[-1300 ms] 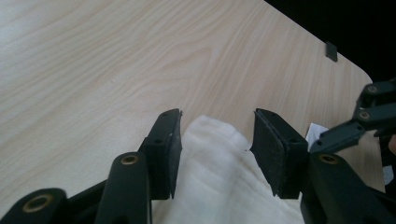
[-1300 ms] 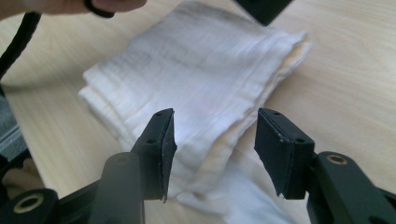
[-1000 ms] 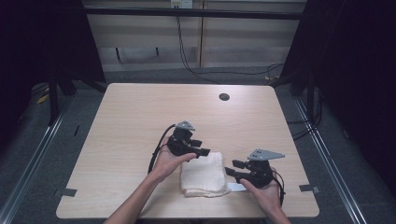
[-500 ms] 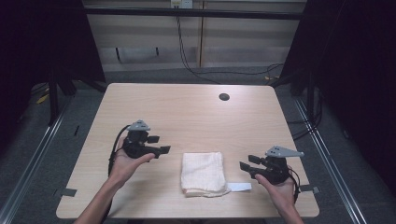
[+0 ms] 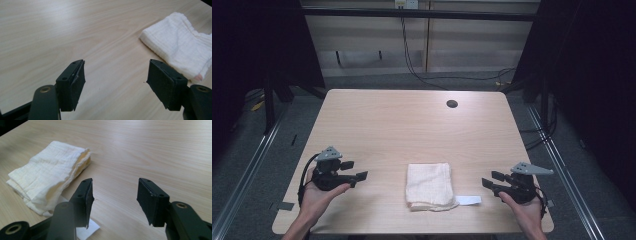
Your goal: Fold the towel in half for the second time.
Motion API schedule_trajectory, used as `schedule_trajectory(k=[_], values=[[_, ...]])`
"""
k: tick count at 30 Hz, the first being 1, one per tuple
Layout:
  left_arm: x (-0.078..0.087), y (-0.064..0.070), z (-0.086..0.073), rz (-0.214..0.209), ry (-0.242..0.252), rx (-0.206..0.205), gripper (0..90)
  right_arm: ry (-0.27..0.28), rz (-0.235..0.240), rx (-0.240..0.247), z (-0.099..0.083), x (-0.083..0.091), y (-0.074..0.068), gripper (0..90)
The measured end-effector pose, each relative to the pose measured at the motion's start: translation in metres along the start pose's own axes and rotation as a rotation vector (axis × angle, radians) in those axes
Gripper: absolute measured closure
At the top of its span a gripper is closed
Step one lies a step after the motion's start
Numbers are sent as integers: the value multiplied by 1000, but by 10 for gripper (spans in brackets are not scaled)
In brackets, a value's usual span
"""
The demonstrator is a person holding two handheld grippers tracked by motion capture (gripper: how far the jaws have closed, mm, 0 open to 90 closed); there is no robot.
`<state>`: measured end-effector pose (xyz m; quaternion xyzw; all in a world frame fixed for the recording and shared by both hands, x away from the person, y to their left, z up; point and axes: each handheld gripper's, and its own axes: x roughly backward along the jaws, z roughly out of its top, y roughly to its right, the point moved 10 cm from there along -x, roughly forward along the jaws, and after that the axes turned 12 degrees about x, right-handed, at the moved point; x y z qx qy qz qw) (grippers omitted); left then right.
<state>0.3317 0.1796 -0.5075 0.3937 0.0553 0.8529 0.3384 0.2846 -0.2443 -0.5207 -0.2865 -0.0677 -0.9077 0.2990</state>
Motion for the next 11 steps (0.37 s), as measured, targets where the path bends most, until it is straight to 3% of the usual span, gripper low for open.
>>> schedule_trajectory(k=[4,6,11], values=[[5,-9,-17,40,16,17,304,38,-9,-47,1,8,10,464],[5,-15,-24,42,25,67,305,40,-22,-36,1,8,12,458],[3,-8,-37,19,11,39,304,27,-24,-41,-7,3,14,435]])
